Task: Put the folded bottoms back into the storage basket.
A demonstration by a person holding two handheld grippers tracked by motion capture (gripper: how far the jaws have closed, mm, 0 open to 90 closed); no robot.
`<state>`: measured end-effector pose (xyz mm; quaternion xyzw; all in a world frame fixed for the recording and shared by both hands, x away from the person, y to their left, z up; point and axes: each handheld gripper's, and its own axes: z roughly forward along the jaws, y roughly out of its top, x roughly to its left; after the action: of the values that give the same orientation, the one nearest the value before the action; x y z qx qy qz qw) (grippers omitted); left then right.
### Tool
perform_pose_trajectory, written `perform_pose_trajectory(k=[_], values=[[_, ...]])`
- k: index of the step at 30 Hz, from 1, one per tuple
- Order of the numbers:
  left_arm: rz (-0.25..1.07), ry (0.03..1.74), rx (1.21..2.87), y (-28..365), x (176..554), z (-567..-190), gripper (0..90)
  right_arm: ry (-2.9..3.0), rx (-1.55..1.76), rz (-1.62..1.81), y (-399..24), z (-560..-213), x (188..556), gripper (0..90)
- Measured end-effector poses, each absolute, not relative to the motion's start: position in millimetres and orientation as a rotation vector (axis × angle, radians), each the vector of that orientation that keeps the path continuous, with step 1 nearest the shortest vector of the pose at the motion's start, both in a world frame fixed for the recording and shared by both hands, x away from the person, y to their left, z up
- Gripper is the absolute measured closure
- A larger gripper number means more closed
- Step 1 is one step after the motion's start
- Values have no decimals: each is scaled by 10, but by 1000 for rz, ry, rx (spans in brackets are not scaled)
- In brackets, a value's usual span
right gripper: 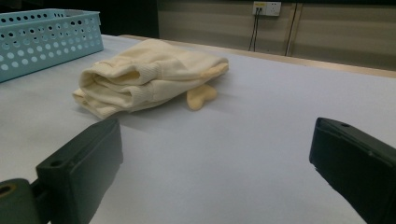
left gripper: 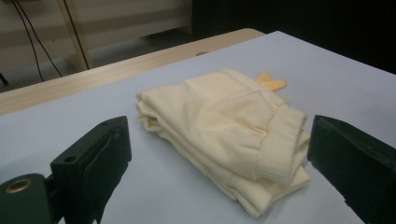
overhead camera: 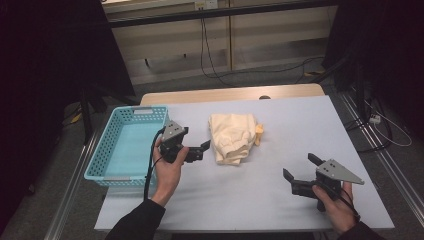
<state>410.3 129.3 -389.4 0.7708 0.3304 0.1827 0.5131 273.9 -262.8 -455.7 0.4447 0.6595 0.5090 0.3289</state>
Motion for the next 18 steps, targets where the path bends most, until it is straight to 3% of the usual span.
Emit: perform_pose_trajectory(k=[18], values=[[425,843,1856,1193,4548,-3890,66,1737,1153,1334,-2619,-4557,2737,25]])
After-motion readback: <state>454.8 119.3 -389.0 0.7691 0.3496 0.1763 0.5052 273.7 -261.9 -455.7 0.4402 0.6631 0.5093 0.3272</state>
